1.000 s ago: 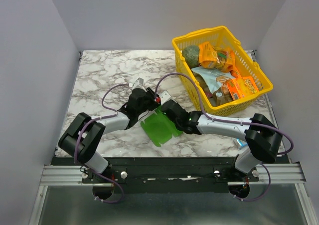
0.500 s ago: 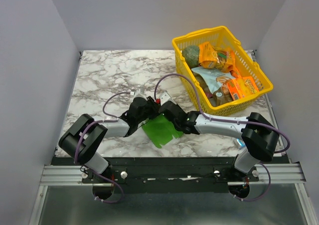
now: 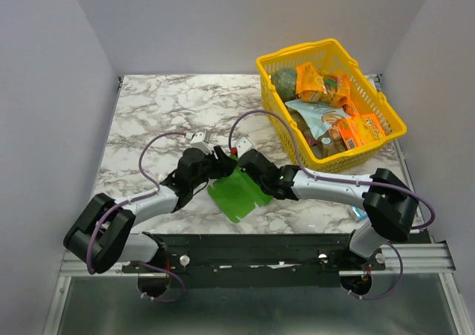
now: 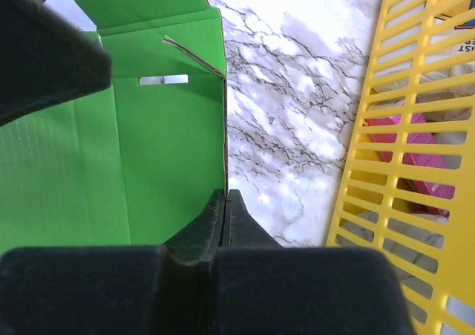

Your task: Fold the paper box

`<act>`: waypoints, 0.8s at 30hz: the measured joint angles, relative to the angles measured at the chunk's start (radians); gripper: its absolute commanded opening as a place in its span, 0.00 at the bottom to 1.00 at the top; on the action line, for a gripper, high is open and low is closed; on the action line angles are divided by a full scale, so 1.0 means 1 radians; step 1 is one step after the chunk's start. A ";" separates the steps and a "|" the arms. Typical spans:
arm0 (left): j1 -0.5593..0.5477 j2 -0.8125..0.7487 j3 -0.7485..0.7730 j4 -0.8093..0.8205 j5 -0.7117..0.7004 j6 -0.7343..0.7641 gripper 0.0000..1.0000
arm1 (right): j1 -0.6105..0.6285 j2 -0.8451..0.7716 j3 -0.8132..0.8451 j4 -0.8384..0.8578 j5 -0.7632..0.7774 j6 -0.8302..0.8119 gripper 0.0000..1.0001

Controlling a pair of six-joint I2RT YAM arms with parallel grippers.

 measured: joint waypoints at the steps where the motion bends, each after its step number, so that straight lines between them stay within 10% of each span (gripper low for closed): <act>1: 0.000 0.002 -0.004 -0.003 0.000 0.008 0.58 | 0.000 0.000 0.000 0.001 -0.006 0.000 0.01; 24: -0.020 0.189 -0.020 0.009 0.004 0.198 0.48 | 0.001 0.001 0.007 -0.010 -0.071 -0.006 0.01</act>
